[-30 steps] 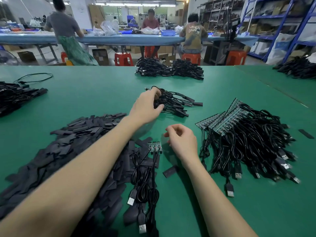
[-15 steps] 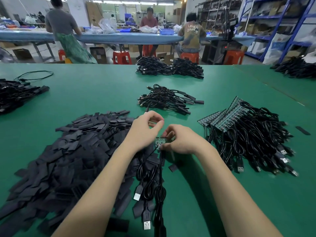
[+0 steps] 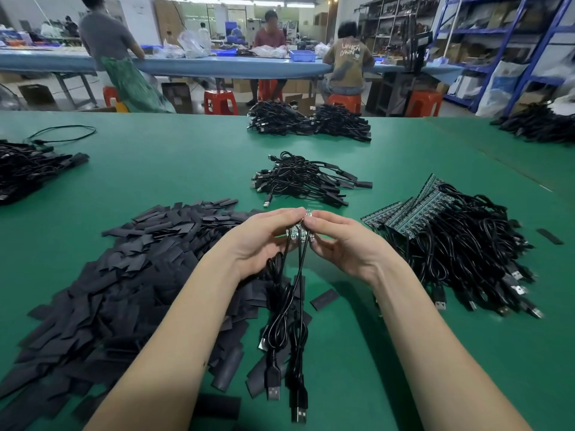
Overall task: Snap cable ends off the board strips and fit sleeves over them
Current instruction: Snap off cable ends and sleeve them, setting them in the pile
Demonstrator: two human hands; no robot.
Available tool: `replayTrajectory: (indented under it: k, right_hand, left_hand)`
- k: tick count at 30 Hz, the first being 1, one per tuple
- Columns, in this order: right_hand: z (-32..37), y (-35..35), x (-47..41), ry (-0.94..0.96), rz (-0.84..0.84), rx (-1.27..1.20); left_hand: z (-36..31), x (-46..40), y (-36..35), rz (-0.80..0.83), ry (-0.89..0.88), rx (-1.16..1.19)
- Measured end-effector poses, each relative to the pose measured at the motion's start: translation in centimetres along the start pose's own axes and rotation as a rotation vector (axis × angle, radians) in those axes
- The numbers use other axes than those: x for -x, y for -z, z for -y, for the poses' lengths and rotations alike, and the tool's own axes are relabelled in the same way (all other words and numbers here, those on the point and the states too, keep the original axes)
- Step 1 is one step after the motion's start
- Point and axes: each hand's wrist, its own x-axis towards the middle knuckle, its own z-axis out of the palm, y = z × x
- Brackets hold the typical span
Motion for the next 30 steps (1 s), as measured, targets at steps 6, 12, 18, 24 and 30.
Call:
replayTrajectory:
  k: [6,12,18,24,30]
  right_hand:
    - [0.1,-0.3,0.4,-0.109,-0.032,-0.121]
    - [0.0,-0.6,0.8,-0.153,-0.003,-0.156]
    - [-0.7,-1.2,0.6,-0.173,0.073,-0.296]
    - [-0.9,-1.2,0.7,-0.17,0.051,-0.303]
    - [-1.2,-1.1,0.9,-0.172,0.051,-0.334]
  left_hand:
    - [0.4,-0.1,0.3,-0.053,-0.012,-0.004]
    - [0.1,0.3,0.6,-0.043,0.012,-0.061]
    - [-0.1,0.5,1.1,-0.014,0.011,-0.063]
    - [0.1,0.8,1.0,-0.006,0.021,-0.042]
    - [0.0,1.0,0.9,-0.003,0.037,-0.052]
